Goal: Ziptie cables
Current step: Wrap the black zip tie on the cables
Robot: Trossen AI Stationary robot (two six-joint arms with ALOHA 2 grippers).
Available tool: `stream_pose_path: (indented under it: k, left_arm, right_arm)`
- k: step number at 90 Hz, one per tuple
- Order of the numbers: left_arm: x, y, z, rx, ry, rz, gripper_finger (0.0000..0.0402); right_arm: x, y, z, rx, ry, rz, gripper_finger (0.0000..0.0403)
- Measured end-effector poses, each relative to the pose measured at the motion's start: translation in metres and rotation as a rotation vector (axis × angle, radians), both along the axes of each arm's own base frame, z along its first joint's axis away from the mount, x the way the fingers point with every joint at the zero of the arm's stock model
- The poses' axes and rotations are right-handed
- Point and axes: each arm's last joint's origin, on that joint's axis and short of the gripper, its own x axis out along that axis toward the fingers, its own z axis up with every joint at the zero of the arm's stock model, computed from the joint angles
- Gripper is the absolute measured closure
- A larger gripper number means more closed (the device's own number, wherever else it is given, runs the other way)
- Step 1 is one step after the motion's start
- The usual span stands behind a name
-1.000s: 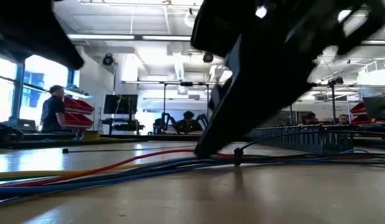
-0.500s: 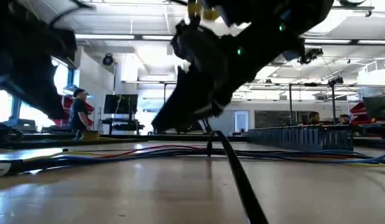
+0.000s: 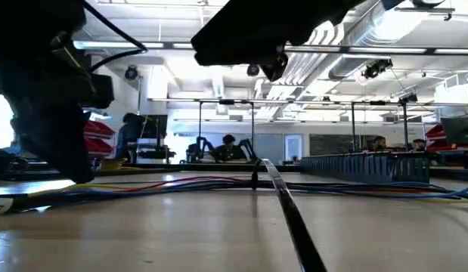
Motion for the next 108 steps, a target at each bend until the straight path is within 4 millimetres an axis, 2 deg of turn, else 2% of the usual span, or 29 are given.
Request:
stream_pose_path:
  k: [11,24,32,45,56,68,75,91,101,108]
  left_arm:
    - [-0.002,0.001,-0.005,0.010,0.053,-0.005,0.0319]
    - [-0.003,0.000,-0.007,0.001,0.088,-0.026,0.0385]
    - [0.000,-0.002,-0.002,-0.011,0.113,-0.039,0.0394]
    - [0.006,-0.009,0.023,-0.074,0.154,-0.105,0.0401]
    - [0.016,-0.013,0.055,-0.094,0.023,-0.125,0.0401]
    - [0.016,-0.015,0.077,-0.095,-0.063,-0.128,0.0401]
    - [0.015,-0.017,0.092,-0.117,-0.128,-0.128,0.0401]
    - [0.013,-0.027,0.103,-0.203,-0.148,-0.161,0.0401]
    - [0.009,-0.034,0.102,-0.249,-0.125,-0.186,0.0401]
    - [0.006,-0.038,0.101,-0.238,-0.133,-0.206,0.0401]
  right_arm:
    - [-0.006,0.012,0.000,0.017,0.001,-0.006,0.0332]
    - [-0.014,0.027,0.001,0.021,-0.003,-0.006,0.0332]
    - [-0.019,0.034,0.003,0.013,-0.010,-0.012,0.0332]
    - [-0.031,0.043,0.011,-0.004,-0.008,-0.023,0.0332]
    - [-0.041,0.048,0.019,-0.033,-0.008,-0.052,0.0331]
    - [-0.045,0.052,0.020,-0.073,-0.027,-0.081,0.0331]
    - [-0.044,0.052,0.022,-0.094,-0.053,-0.091,0.0329]
    - [-0.031,0.043,0.031,-0.273,-0.175,-0.007,0.0292]
    - [-0.018,0.034,0.022,-0.373,-0.191,0.028,0.0257]
    - [-0.009,0.027,0.013,-0.365,-0.190,0.017,0.0237]
